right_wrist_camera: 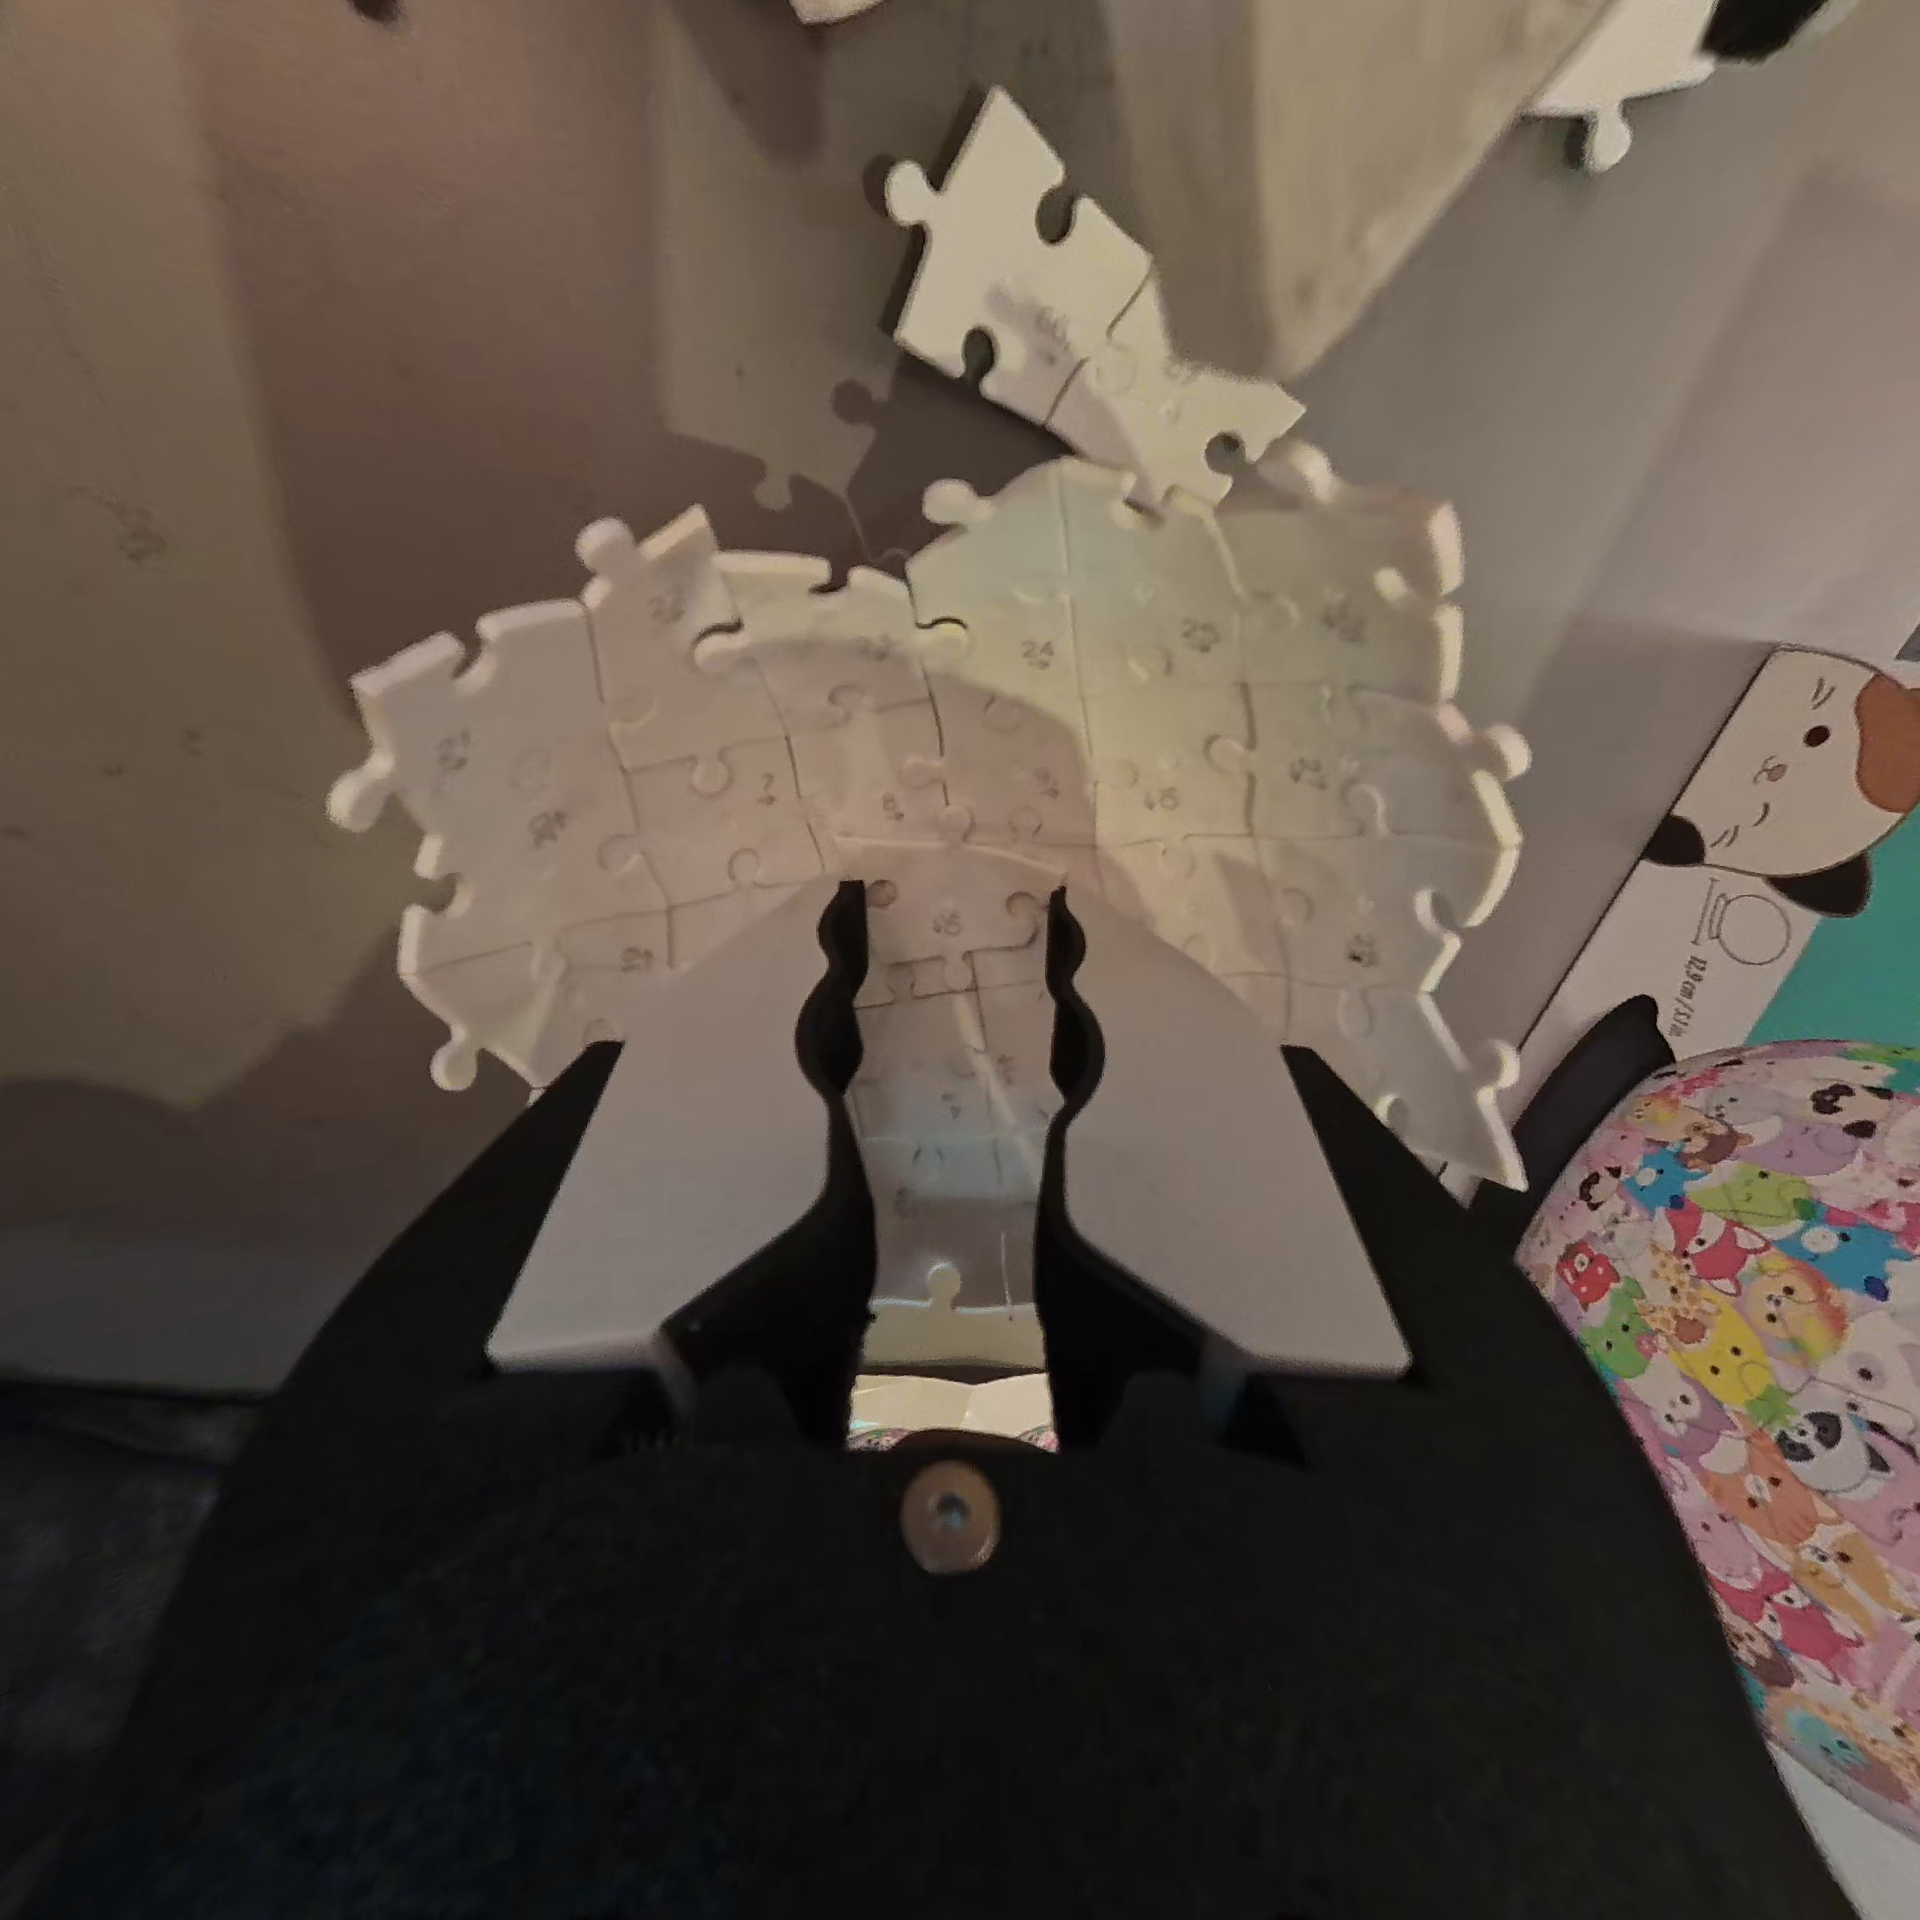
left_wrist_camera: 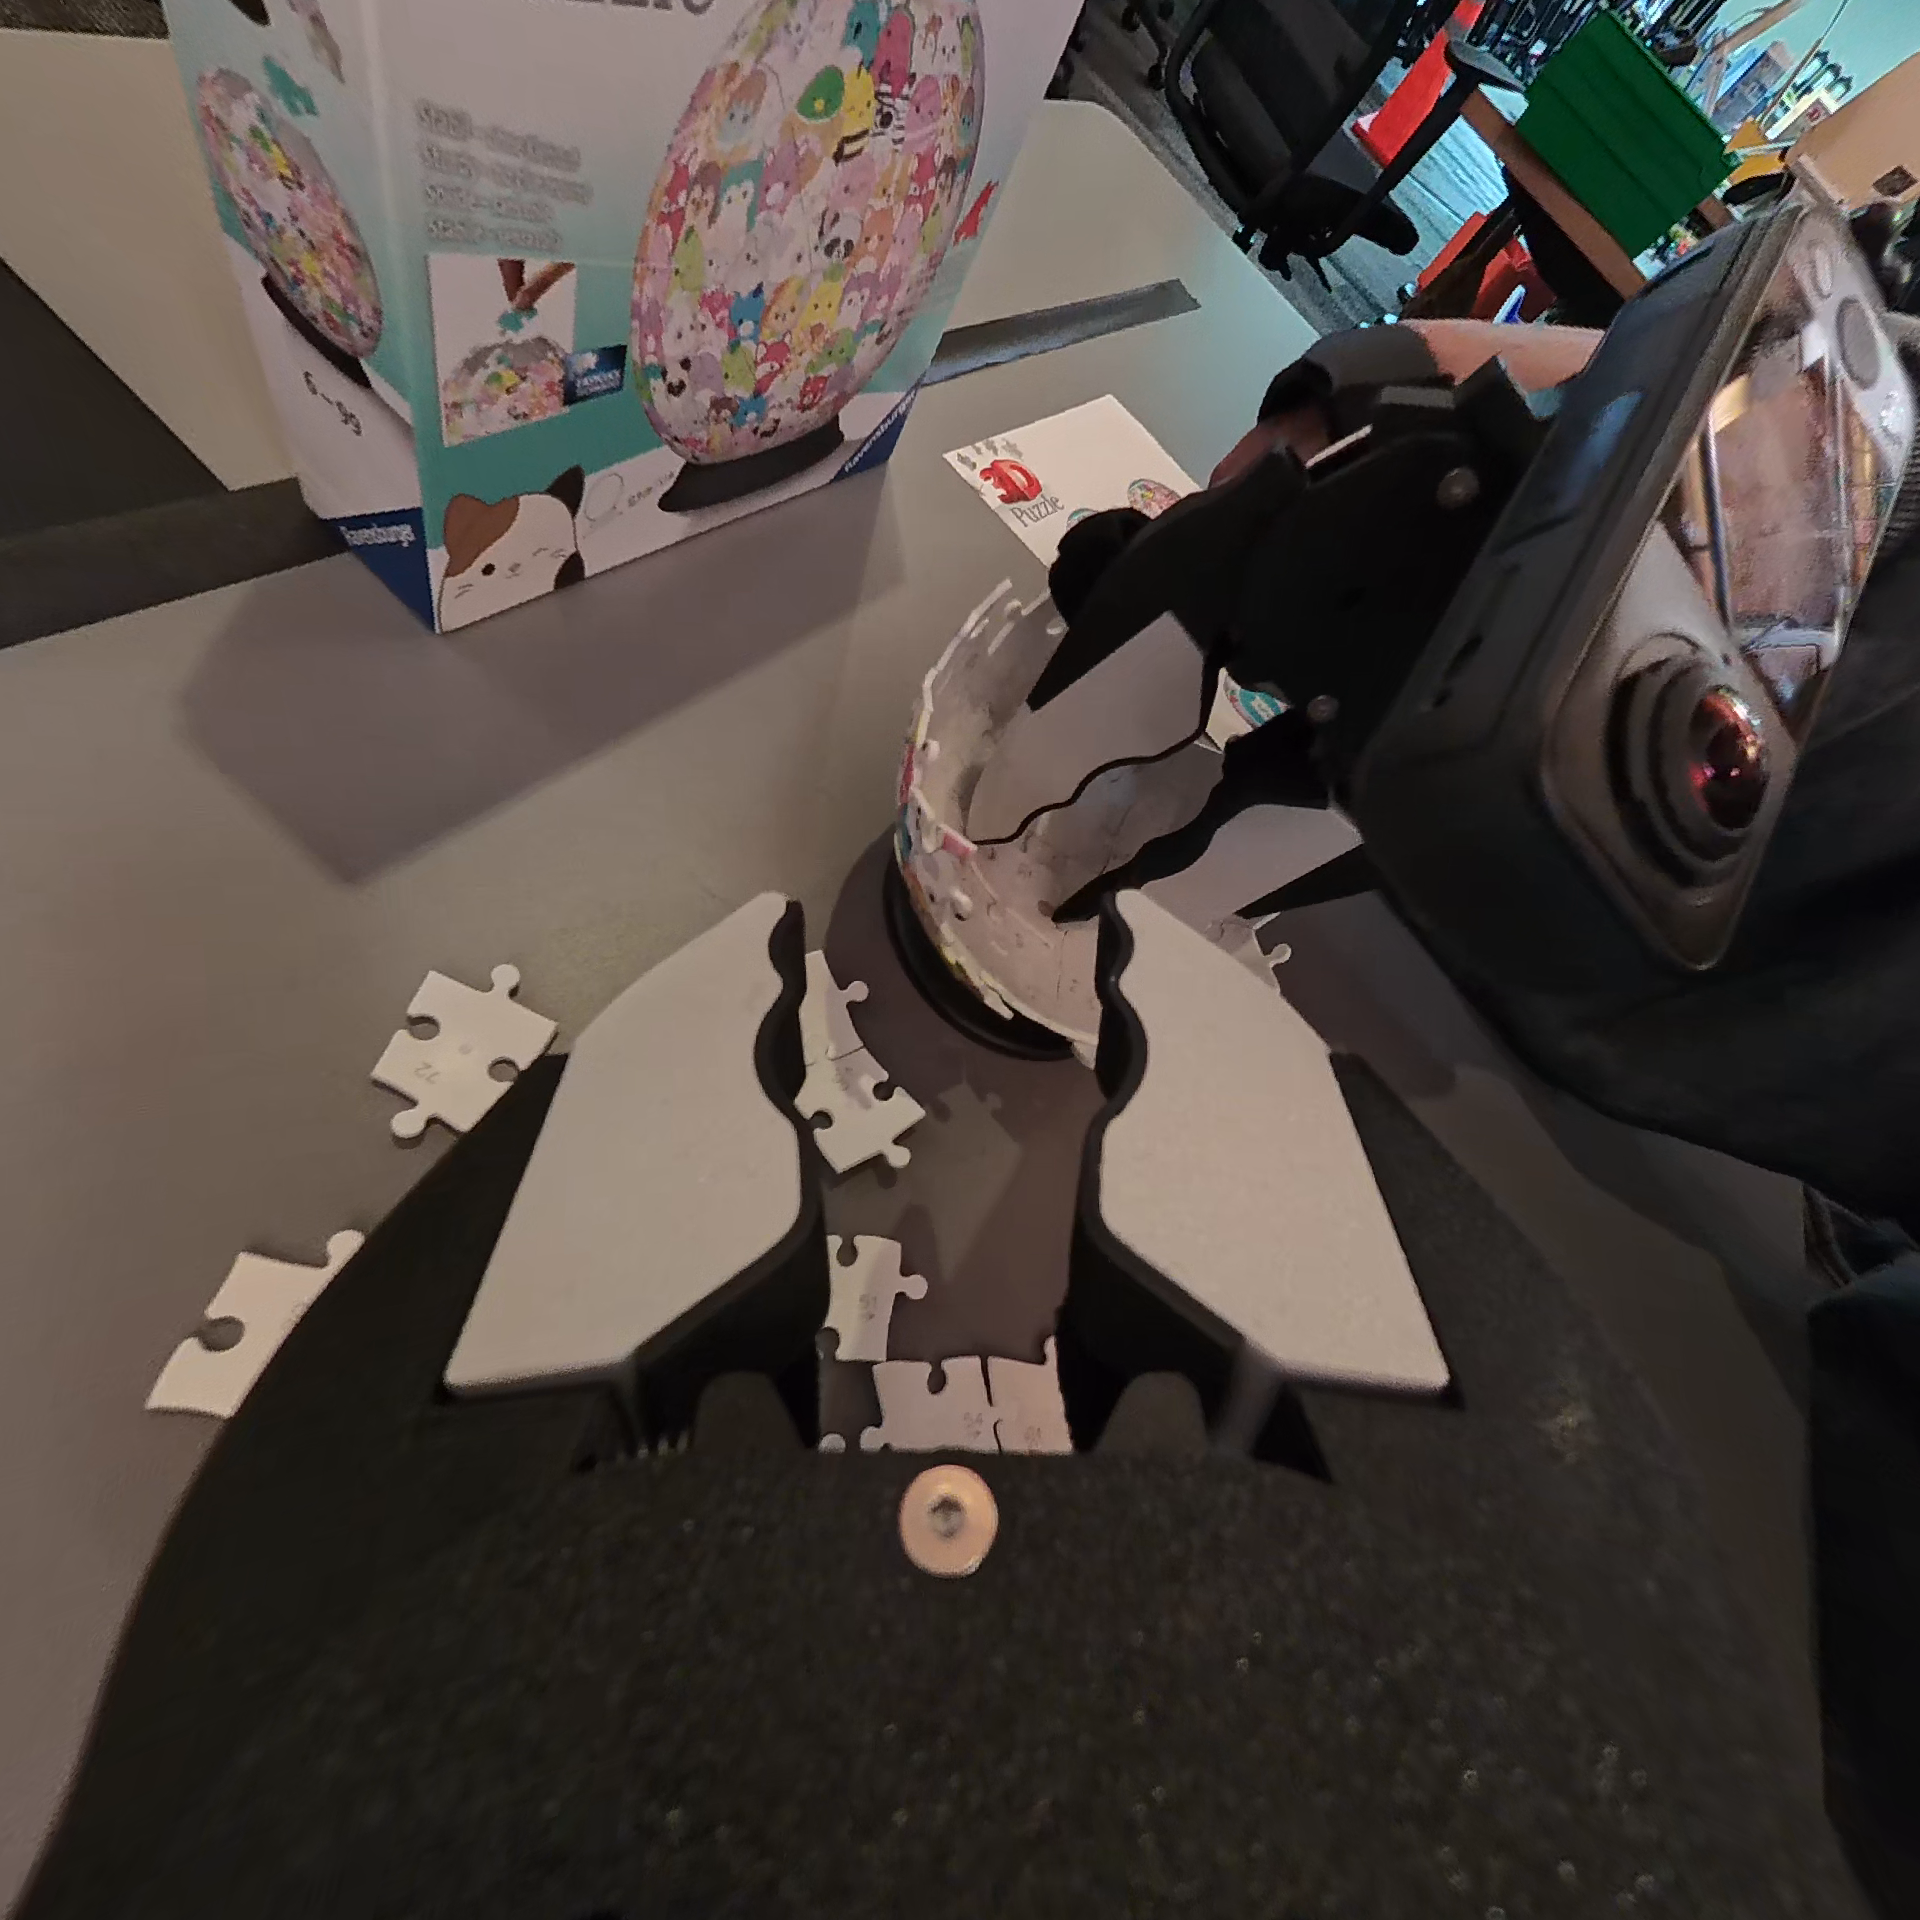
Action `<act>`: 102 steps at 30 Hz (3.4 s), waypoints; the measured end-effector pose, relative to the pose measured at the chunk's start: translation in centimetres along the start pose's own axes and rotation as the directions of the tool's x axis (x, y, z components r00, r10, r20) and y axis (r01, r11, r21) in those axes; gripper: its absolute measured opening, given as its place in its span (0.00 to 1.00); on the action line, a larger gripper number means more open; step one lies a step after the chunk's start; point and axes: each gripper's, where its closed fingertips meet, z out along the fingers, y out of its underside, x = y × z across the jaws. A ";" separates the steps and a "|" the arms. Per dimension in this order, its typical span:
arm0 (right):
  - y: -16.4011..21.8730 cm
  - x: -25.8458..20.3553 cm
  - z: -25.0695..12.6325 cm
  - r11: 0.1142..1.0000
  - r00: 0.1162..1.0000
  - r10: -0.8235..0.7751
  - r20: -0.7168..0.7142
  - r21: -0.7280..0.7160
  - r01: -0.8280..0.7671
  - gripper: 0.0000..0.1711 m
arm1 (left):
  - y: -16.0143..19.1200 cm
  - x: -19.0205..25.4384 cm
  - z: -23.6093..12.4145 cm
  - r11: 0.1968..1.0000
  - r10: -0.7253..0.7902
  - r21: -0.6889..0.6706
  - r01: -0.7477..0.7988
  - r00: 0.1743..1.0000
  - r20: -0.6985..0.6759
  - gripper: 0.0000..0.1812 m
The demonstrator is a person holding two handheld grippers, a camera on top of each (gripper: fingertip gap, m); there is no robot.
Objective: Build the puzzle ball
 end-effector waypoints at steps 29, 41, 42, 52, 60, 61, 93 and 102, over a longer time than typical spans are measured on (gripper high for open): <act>0.2 -1.3 -0.2 0.997 0.984 0.018 0.179 -0.074 -0.005 0.23 | 0.4 -0.2 0.1 1.000 -0.008 -0.016 0.008 1.000 0.000 0.29; 0.6 -1.0 -0.4 0.999 0.993 -0.003 0.114 -0.046 0.008 0.03 | 0.6 -0.1 0.4 1.000 -0.001 -0.031 0.001 1.000 -0.001 0.30; 0.4 -0.9 -0.5 0.999 0.995 -0.010 0.101 -0.032 0.013 0.05 | 0.6 -0.1 0.3 1.000 -0.002 -0.029 0.002 1.000 -0.001 0.30; -0.5 -2.2 -1.5 0.998 0.966 0.036 0.257 0.046 -0.049 0.25 | 0.8 0.1 0.5 0.999 -0.001 -0.045 0.001 1.000 -0.007 0.30; -0.1 -2.1 -0.4 0.999 0.958 0.040 0.285 -0.032 -0.033 0.24 | 0.9 0.2 0.6 0.999 0.003 -0.052 -0.004 1.000 -0.009 0.30; -0.1 -2.1 -0.3 0.999 0.958 0.039 0.283 -0.039 -0.029 0.23 | 0.9 0.1 0.6 0.999 0.002 -0.050 -0.002 1.000 -0.008 0.30; 0.1 0.2 -2.9 0.998 0.993 0.035 0.116 0.047 -0.041 0.17 | 1.1 0.2 0.7 0.998 -0.003 -0.061 0.002 1.000 -0.015 0.30; 5.7 0.4 -6.8 0.648 0.723 0.685 0.091 0.376 -0.662 0.21 | 1.8 1.4 1.6 0.994 -0.025 -0.104 0.017 0.997 -0.076 0.32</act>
